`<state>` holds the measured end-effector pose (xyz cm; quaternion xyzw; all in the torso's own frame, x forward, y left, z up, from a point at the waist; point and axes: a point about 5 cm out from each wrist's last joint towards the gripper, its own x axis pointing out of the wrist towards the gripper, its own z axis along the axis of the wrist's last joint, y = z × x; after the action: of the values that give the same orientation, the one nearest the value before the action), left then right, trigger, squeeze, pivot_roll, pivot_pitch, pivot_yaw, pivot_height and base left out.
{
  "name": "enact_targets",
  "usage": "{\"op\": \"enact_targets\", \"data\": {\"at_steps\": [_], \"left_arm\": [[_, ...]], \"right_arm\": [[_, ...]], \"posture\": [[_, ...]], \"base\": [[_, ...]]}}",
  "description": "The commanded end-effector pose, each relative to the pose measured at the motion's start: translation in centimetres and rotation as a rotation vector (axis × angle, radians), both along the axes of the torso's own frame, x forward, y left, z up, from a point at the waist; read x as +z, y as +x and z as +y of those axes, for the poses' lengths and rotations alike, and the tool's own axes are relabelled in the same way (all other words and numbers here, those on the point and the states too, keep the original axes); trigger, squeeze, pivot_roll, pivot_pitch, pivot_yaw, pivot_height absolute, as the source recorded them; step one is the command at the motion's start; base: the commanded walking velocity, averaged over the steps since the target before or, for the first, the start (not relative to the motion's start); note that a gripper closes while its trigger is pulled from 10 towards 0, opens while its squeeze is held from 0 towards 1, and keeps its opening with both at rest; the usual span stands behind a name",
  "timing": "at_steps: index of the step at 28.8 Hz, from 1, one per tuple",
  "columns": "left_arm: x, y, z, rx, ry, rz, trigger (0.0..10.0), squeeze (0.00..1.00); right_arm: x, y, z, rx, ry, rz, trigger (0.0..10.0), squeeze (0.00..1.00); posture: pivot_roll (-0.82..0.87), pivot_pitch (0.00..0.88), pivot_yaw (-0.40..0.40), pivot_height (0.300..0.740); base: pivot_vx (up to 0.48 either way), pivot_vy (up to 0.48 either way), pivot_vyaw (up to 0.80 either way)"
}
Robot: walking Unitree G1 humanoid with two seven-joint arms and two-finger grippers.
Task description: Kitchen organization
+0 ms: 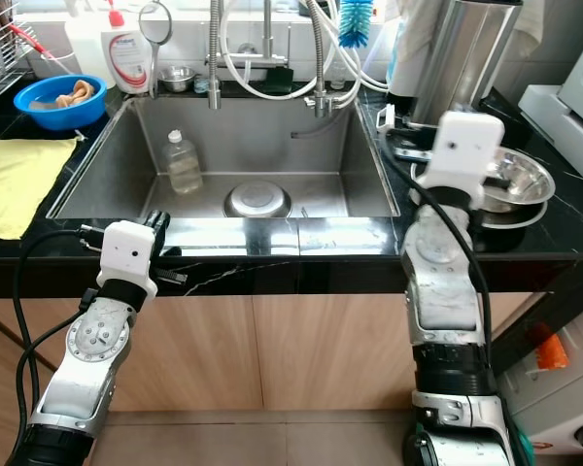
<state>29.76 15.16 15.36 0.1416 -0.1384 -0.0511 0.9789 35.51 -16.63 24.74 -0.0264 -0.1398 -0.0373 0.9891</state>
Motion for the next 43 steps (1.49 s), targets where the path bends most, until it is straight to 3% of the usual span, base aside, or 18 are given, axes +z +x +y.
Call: {"op": "enact_targets", "data": {"at_steps": [1,3,8,9,11,19,21,25,28,34,35,37,38,40,41,42,43], "left_arm": [[0.1,0.1,-0.1,0.006,0.009,0.0,10.0,0.0],[0.0,0.1,-0.1,0.007,0.008,0.0,10.0,0.0],[0.0,0.1,-0.1,0.01,0.006,0.0,10.0,0.0],[0.0,0.1,-0.1,0.011,0.005,0.0,10.0,0.0],[0.0,0.0,-0.1,0.01,0.007,0.001,10.0,0.0],[0.0,0.0,-0.1,0.01,0.007,0.0,10.0,0.0],[0.0,0.0,-0.1,0.012,0.006,0.001,10.0,0.0],[-0.2,-0.3,0.0,0.015,0.007,0.006,10.0,0.0],[-0.2,-0.3,-0.1,0.012,0.008,0.006,10.0,0.0],[-0.3,-0.5,-0.1,0.009,0.009,0.008,10.0,0.0],[-0.3,-0.5,-0.1,0.007,0.009,0.009,10.0,0.0],[-0.3,-0.5,-0.1,0.005,0.009,0.01,10.0,0.0],[-0.3,-0.6,-0.1,0.004,0.009,0.01,10.0,0.0],[-0.3,-0.6,-0.2,0.003,0.01,0.01,10.0,0.0],[-0.4,-0.6,-0.2,0.001,0.01,0.011,10.0,0.0],[-0.4,-0.6,-0.3,0.001,0.01,0.011,10.0,0.0],[-0.4,-0.7,-0.3,0.0,0.009,0.012,10.0,0.0]], "right_arm": [[-1.3,0.9,1.0,0.145,0.023,0.12,10.0,0.0],[-1.9,1.4,1.4,0.214,-0.023,0.184,10.0,0.0],[-1.9,2.5,2.5,0.324,-0.054,0.215,10.0,0.0],[-2.7,2.7,2.9,0.365,-0.056,0.278,10.0,0.0],[-3.4,3.0,2.9,0.351,-0.12,0.319,10.0,0.0],[-3.5,3.2,2.8,0.354,-0.125,0.324,10.0,0.0],[-4.3,3.4,2.7,0.34,-0.088,0.358,10.0,0.0],[-6.6,3.7,0.5,0.194,-0.085,0.452,10.0,0.0],[-7.2,3.7,-0.1,0.149,-0.071,0.475,10.0,0.0],[-7.5,3.6,0.0,0.147,-0.045,0.471,10.0,0.02],[-7.5,3.7,0.0,0.141,-0.039,0.464,10.0,0.86],[-7.5,3.8,0.0,0.136,-0.036,0.46,10.0,0.86],[-7.5,3.8,0.0,0.131,-0.037,0.458,10.0,1.0],[-7.5,3.8,0.0,0.127,-0.038,0.456,10.0,1.0],[-7.5,3.8,0.0,0.124,-0.039,0.456,10.0,0.62],[-7.5,3.8,0.0,0.124,-0.039,0.456,10.0,0.62],[-7.5,3.8,0.0,0.127,-0.042,0.456,10.0,0.16]], "posture": [[-0.09,0.0,-0.004,0.731],[-0.09,0.0,-0.005,0.731],[-0.09,0.0,-0.008,0.731],[-0.09,0.0,-0.008,0.731],[-0.08,0.0,-0.008,0.731],[-0.08,0.0,-0.008,0.731],[-0.08,0.0,-0.007,0.731],[-0.08,0.0,-0.007,0.731],[-0.07,0.0,-0.008,0.731],[-0.07,0.0,-0.004,0.731],[-0.07,0.0,-0.002,0.731],[-0.07,0.0,-0.002,0.731],[-0.07,0.0,-0.003,0.731],[-0.07,0.0,-0.003,0.731],[-0.07,0.0,-0.005,0.731],[-0.07,0.0,-0.005,0.731],[-0.07,0.0,-0.006,0.731]], "base": [[0.0,0.0,0.0],[0.0,0.0,0.0],[0.0,0.0,0.0],[0.0,0.0,0.0],[0.0,0.0,0.0],[0.0,0.0,0.0],[0.0,0.0,0.0],[0.0,0.0,0.0],[0.0,0.0,0.0],[0.0,0.0,0.0],[0.0,0.0,0.0],[0.0,0.0,0.0],[0.0,0.0,0.0],[0.0,0.0,0.0],[0.0,0.0,0.0],[0.0,0.0,0.0],[0.0,0.0,0.0]]}}
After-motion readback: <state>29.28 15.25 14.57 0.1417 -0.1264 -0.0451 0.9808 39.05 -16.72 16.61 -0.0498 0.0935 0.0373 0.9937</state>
